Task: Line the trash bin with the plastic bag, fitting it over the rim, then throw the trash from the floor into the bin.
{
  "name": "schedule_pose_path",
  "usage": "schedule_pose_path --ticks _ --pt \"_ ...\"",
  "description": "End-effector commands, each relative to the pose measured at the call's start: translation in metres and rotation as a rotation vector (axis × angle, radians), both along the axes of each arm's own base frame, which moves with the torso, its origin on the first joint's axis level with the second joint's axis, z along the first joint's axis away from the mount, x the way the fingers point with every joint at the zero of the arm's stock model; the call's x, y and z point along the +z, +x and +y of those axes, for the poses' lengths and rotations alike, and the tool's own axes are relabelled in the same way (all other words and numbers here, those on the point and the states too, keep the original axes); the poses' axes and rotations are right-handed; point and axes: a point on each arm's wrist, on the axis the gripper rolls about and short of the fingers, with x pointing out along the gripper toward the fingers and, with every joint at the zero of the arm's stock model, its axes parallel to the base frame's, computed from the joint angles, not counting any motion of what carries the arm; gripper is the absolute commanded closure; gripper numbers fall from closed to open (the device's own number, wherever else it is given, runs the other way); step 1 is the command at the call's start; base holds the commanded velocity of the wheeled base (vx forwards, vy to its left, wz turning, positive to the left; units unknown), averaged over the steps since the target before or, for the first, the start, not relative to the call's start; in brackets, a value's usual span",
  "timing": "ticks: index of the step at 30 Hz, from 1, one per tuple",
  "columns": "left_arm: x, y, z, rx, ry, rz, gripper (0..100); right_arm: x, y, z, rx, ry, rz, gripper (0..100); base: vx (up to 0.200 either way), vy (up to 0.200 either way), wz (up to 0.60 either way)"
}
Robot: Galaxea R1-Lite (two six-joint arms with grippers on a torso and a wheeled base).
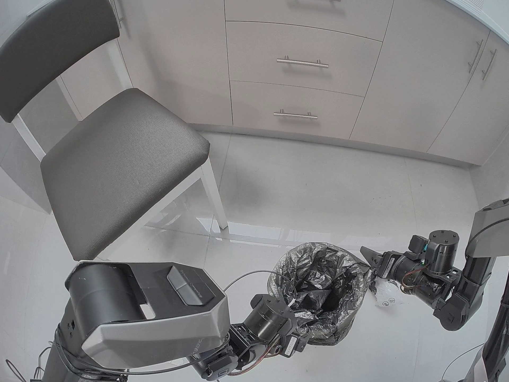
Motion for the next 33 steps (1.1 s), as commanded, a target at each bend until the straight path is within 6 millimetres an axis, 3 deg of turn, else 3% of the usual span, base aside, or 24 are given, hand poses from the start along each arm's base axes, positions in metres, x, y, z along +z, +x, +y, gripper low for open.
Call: schedule_pose_path --ticks 1,4,7,13,19,28,33 --pt "0.003 0.005 0.001 0.024 -0.039 -0.015 0 -0.010 0.001 0.002 0.005 -0.030 0.019 0 0.000 0.000 0.00" --pt "0.003 0.011 0.001 0.055 -0.069 -0.016 0 -0.019 0.002 0.002 -0.005 -0.078 0.042 0 0.000 0.000 0.00" --pt "0.004 0.018 0.000 0.104 -0.101 -0.018 0 -0.048 0.015 0.003 -0.057 -0.138 0.096 0 0.000 0.000 0.00" --pt "0.001 0.018 0.000 0.100 -0.094 -0.019 0 -0.070 0.020 0.009 -0.069 -0.159 0.140 0 0.000 0.000 0.00" --pt "-0.001 0.019 -0.001 0.100 -0.091 -0.019 0 -0.084 0.032 0.013 -0.110 -0.176 0.135 0 0.000 0.000 0.00" --pt "-0.002 0.019 -0.001 0.099 -0.090 -0.020 0 -0.084 0.049 0.019 -0.107 -0.168 0.075 0 0.000 0.000 0.00" --pt "-0.001 0.019 -0.001 0.099 -0.094 -0.020 0 -0.101 0.058 0.021 -0.101 -0.191 0.083 0 0.000 0.000 0.00"
